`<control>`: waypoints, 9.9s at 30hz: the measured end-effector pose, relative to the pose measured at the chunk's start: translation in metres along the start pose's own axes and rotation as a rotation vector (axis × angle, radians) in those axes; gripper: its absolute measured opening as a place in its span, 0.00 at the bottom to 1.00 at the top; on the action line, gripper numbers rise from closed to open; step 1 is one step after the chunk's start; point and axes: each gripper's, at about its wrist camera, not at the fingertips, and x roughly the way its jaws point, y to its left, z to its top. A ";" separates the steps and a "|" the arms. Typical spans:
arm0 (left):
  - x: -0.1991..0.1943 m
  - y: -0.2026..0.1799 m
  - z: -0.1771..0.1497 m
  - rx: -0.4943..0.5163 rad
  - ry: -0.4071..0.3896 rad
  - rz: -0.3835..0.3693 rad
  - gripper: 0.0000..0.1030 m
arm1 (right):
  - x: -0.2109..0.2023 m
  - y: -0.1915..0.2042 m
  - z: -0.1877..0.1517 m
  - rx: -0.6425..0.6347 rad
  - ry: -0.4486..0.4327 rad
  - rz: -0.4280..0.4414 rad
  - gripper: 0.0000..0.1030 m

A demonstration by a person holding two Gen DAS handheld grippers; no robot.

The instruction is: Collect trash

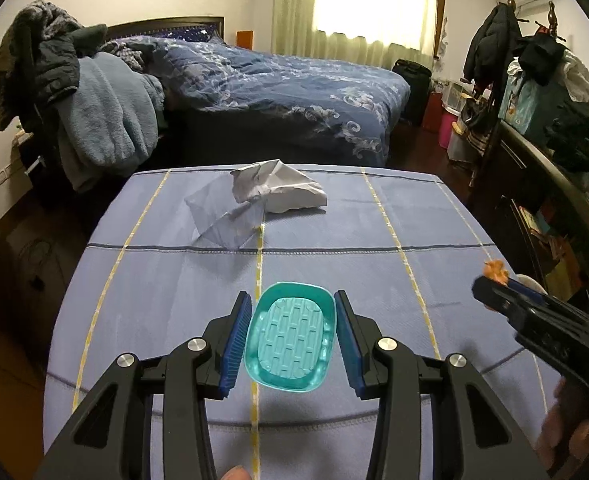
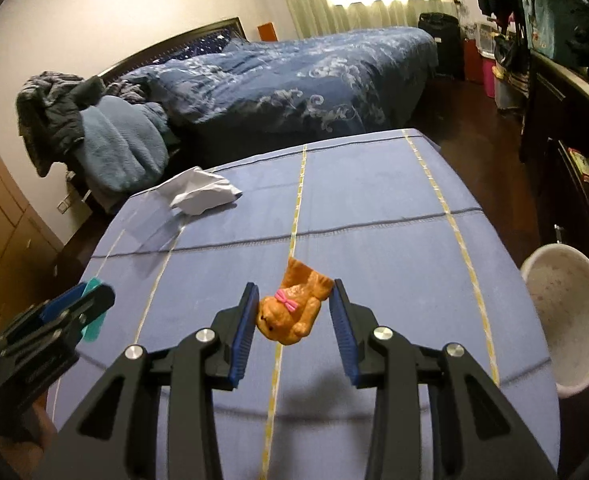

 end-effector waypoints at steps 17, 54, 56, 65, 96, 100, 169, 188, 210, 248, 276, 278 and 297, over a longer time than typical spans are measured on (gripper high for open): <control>-0.058 -0.051 -0.026 0.072 -0.086 -0.003 0.42 | -0.074 -0.013 -0.060 -0.018 -0.049 0.008 0.36; 0.027 -0.115 -0.072 0.263 0.126 0.074 0.45 | -0.115 -0.120 -0.083 0.130 -0.120 0.017 0.36; 0.027 -0.119 -0.074 0.303 0.099 0.095 0.31 | -0.115 -0.120 -0.084 0.127 -0.117 0.018 0.36; -0.001 -0.104 -0.060 0.202 0.038 -0.023 0.16 | -0.116 -0.119 -0.084 0.129 -0.118 0.021 0.36; 0.045 -0.362 0.018 0.429 -0.042 -0.510 0.16 | -0.095 -0.274 -0.056 0.314 -0.181 -0.217 0.36; 0.070 -0.389 0.019 0.455 -0.012 -0.516 0.17 | -0.083 -0.295 -0.056 0.331 -0.185 -0.241 0.38; 0.107 0.097 0.066 0.025 0.025 0.044 0.53 | 0.070 0.103 0.056 -0.314 0.010 0.064 0.72; 0.056 0.122 0.048 0.007 -0.044 0.053 0.60 | 0.227 0.135 0.113 -0.435 0.066 -0.051 0.58; -0.002 0.068 0.014 0.013 -0.091 -0.008 0.61 | 0.058 0.082 0.040 -0.286 0.023 0.146 0.13; -0.070 -0.015 -0.034 0.009 -0.100 -0.006 0.64 | 0.036 0.019 -0.033 -0.188 0.068 0.028 0.46; -0.062 -0.155 -0.018 0.259 -0.120 -0.152 0.64 | -0.121 -0.141 -0.080 0.178 -0.168 0.053 0.23; -0.057 -0.173 -0.017 0.290 -0.115 -0.174 0.64 | -0.127 -0.156 -0.084 0.205 -0.179 0.041 0.23; 0.021 -0.344 -0.001 0.508 0.001 -0.441 0.64 | -0.137 -0.313 -0.097 0.484 -0.297 -0.268 0.23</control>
